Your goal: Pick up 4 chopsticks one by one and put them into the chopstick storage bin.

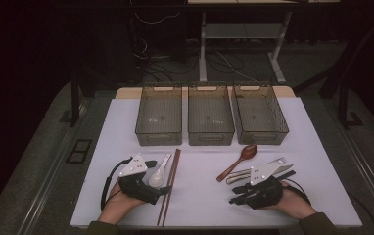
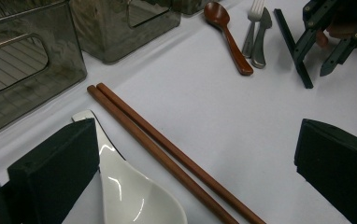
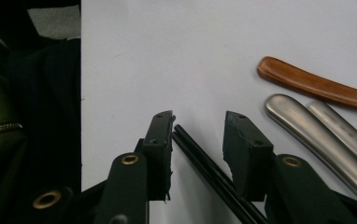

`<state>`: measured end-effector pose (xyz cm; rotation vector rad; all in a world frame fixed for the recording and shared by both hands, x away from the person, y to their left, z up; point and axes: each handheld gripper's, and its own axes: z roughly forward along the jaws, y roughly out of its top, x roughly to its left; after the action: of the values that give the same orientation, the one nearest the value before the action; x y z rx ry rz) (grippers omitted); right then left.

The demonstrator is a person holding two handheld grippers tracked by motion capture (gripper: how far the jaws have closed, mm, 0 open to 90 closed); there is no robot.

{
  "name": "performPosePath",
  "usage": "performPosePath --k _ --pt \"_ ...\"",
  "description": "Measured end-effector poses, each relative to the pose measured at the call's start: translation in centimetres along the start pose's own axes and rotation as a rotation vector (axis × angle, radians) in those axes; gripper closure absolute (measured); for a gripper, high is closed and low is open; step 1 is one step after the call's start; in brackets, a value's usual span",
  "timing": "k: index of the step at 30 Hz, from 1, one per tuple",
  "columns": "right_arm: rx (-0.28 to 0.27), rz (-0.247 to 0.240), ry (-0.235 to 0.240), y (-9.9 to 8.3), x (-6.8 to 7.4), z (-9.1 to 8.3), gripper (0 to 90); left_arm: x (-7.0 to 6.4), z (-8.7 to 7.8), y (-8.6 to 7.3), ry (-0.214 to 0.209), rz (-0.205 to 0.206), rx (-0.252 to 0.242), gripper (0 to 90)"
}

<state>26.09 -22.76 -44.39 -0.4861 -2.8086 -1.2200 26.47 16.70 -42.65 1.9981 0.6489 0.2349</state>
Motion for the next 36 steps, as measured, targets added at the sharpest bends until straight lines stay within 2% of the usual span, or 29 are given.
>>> performPosePath --k 1,3,4,8,10,11,16,22,36 --pt "0.008 -0.028 -0.001 0.1 -0.2 0.1 64.0 0.0 0.0 0.0 0.000 -0.003 0.000 0.0" --pt "0.012 -0.031 0.013 0.3 -0.1 0.3 66.1 0.0 0.0 0.0 -0.001 0.000 0.001 0.0" --pt "0.016 -0.057 0.010 0.4 -0.2 0.4 67.3 0.0 -0.1 -0.1 -0.001 -0.003 0.000 0.0" --pt "0.026 -0.080 0.014 0.5 -0.1 0.7 70.6 0.1 -0.1 -0.1 -0.001 -0.005 -0.005 0.0" --pt "0.026 -0.067 0.025 0.6 0.1 0.9 72.0 0.1 -0.1 -0.1 -0.001 -0.005 -0.003 0.0" --pt "0.039 -0.098 0.019 0.5 -0.1 0.9 72.3 0.1 -0.1 -0.1 -0.003 -0.006 -0.003 0.0" --pt "0.057 -0.126 0.022 0.6 0.1 1.3 75.2 0.1 -0.1 -0.1 -0.004 -0.006 0.001 0.0" --pt "0.055 -0.143 0.023 0.7 0.0 1.4 75.9 0.1 -0.1 -0.1 -0.004 -0.005 0.000 0.0" --pt "0.053 -0.139 0.013 1.4 -1.4 1.9 81.0 0.1 -0.1 -0.1 -0.004 -0.005 -0.001 0.0"
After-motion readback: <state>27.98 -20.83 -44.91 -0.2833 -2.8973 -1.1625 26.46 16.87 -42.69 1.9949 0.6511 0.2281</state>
